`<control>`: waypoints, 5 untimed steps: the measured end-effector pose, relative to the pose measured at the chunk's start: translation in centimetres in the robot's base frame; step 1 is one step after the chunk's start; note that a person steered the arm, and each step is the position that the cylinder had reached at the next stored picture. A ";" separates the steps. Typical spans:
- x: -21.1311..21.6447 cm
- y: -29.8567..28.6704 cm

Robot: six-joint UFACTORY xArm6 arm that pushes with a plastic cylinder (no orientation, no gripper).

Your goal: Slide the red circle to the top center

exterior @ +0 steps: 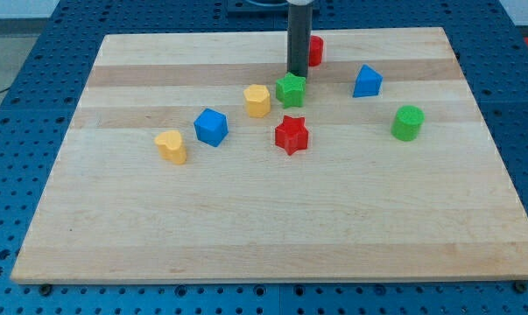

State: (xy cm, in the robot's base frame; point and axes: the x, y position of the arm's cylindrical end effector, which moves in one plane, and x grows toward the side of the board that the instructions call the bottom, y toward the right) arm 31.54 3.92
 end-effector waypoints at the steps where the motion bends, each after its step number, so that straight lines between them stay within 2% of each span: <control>1: 1.1 3.1; 2: -0.9 6.4; 3: -3.3 6.7; 5: -6.0 3.1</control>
